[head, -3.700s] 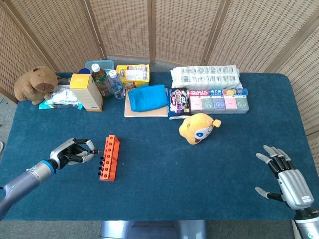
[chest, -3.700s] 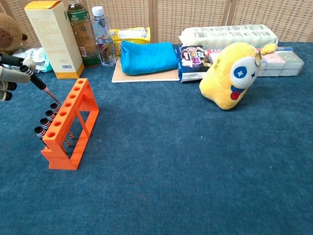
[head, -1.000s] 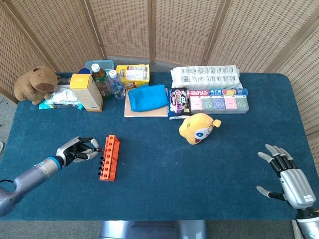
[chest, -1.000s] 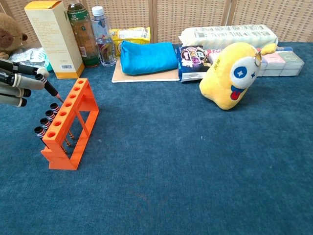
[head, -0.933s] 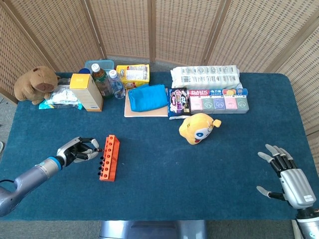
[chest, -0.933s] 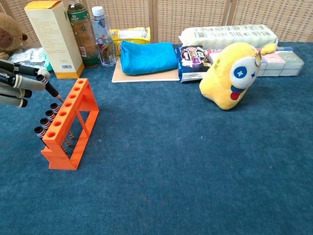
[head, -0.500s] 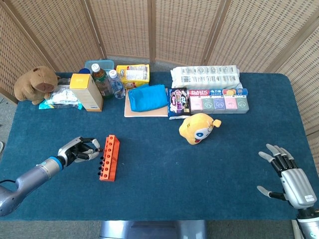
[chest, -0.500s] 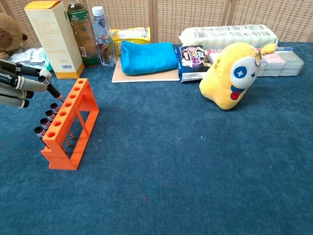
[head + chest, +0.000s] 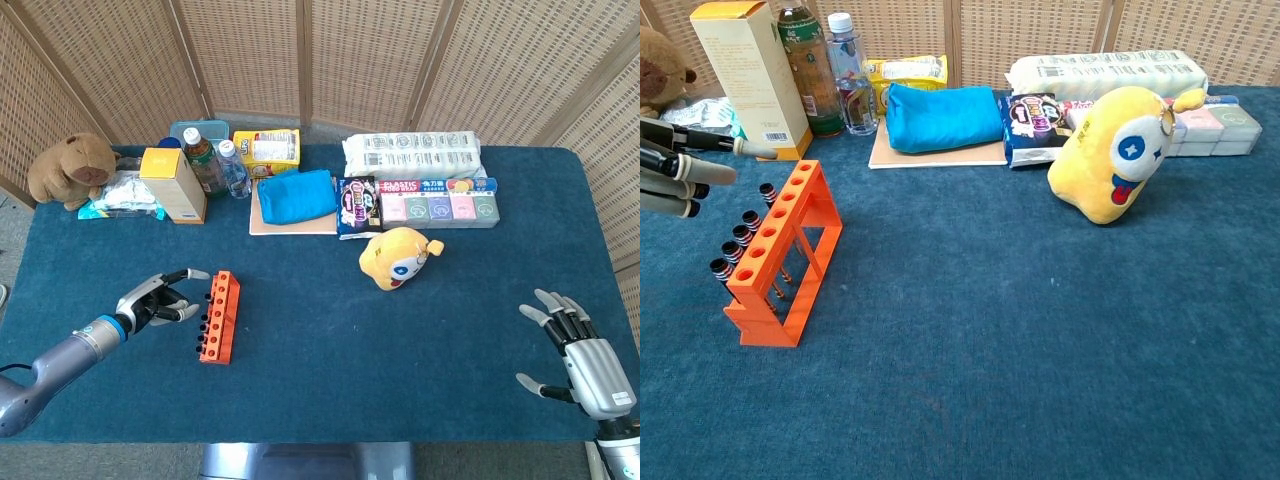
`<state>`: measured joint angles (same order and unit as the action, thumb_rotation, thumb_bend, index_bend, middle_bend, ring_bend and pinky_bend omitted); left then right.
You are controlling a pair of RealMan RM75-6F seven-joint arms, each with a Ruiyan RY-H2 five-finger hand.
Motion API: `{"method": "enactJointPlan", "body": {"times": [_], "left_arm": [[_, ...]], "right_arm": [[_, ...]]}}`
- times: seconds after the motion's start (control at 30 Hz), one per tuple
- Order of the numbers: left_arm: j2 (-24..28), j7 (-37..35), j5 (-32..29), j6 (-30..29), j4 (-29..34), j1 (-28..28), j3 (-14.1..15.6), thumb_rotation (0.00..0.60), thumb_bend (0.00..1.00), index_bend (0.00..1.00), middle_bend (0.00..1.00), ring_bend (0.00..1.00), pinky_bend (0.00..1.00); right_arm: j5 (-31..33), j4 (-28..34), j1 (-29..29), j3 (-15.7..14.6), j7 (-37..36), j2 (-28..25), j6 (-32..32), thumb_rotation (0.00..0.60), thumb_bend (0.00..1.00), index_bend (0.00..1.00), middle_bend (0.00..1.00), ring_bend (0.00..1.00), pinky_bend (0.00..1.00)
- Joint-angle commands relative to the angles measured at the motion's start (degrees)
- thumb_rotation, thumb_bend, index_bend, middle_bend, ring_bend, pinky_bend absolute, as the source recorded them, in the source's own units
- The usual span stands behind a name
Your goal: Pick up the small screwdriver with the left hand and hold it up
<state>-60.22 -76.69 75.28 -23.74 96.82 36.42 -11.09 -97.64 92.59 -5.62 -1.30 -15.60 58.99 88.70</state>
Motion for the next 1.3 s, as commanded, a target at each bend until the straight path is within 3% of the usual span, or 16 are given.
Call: {"method": "enactJointPlan", "body": {"times": [0.03,0.3,0.5,0.57,0.63,0.7,0.73,0.77,0.83,1.0,1.03,1.07,1.13,1.3], "left_arm": [[0.22,0.63,-0.32,-0.57,0.43,-0.4,-0.25,0.6,0.41,0.21,1.0,1.0,1.0],[2.21,2.41,0.6,-5.56,3.53,-2.84,-1.27,0.6,0.41,0.2,1.0,1.0,1.0],[7.38,3.31,4.24,-9.97,7.41,-5.52,-1.14,0.6,0.36,0.18,0.98,0.96,0.97],[9.5,4.2,5.22,-11.9,8.19,-6.65,-0.91,0.6,0.31,0.12,0.83,0.81,0.88],[11.13,5.28,5.88,-13.81,8.89,-7.75,-0.64,0.6,0.26,0.03,0.49,0.48,0.69],[13.37,7.62,7.32,-17.0,9.6,-9.48,-0.01,0.6,0.24,0.0,0.22,0.22,0.56],[13.99,8.77,7.77,-18.34,9.66,-10.18,0.23,0.6,0.22,0.0,0.11,0.12,0.5],[14.55,10.26,8.25,-19.94,9.7,-10.99,0.5,0.6,0.22,0.0,0.06,0.08,0.46],[15.57,14.49,9.06,-23.94,9.94,-13.16,1.35,0.6,0.2,0.0,0.0,0.01,0.37],[12.8,37.91,9.77,-40.59,8.57,-21.53,3.85,0.6,0.18,0.0,0.0,0.0,0.27],[10.77,50.61,10.18,-47.29,5.11,-25.63,5.61,0.6,0.17,0.0,0.0,0.0,0.26],[8.61,56.03,9.73,-51.03,4.44,-27.69,6.08,0.6,0.17,0.0,0.0,0.0,0.25],[5.02,62.85,8.74,-56.83,2.86,-30.66,6.41,0.6,0.16,0.0,0.0,0.0,0.23],[-0.7,70.54,8.65,-66.23,-2.18,-35.44,7.05,0.6,0.14,0.0,0.0,0.0,0.18]], "right_arm": [[-0.05,0.0,0.01,-0.02,-0.01,0.0,0.02,0.6,0.06,0.16,0.06,0.0,0.0],[-0.14,0.02,-0.04,-0.07,0.21,0.08,-0.12,0.6,0.06,0.16,0.06,0.0,0.0],[-0.07,0.04,-0.04,-0.06,0.39,0.12,-0.16,0.6,0.06,0.16,0.06,0.0,0.0],[-0.04,0.05,-0.02,-0.04,0.42,0.13,-0.14,0.6,0.06,0.16,0.06,0.0,0.0],[-0.01,0.06,0.01,-0.02,0.44,0.12,-0.09,0.6,0.06,0.16,0.06,0.0,0.0],[0.05,0.04,0.02,0.03,0.49,0.13,-0.05,0.6,0.06,0.16,0.06,0.0,0.0],[0.09,0.03,0.02,0.06,0.48,0.13,-0.05,0.6,0.06,0.16,0.06,0.0,0.0],[0.15,0.03,0.02,0.09,0.46,0.13,-0.04,0.6,0.06,0.16,0.06,0.0,0.0],[0.32,0.01,0.04,0.2,0.45,0.11,0.02,0.6,0.06,0.16,0.06,0.0,0.0],[0.43,0.01,0.19,0.42,0.77,0.22,0.43,0.6,0.06,0.16,0.06,0.0,0.0],[-0.05,-0.01,0.28,0.28,1.41,0.44,0.66,0.6,0.06,0.16,0.06,0.0,0.0],[-0.22,-0.02,0.36,0.23,1.76,0.59,0.82,0.6,0.06,0.16,0.06,0.0,0.0],[-0.44,-0.03,0.5,0.23,2.34,0.81,1.13,0.6,0.06,0.16,0.05,0.0,0.0],[-0.62,-0.01,0.83,0.6,2.92,1.02,2.28,0.6,0.05,0.15,0.05,0.0,0.0]]}}
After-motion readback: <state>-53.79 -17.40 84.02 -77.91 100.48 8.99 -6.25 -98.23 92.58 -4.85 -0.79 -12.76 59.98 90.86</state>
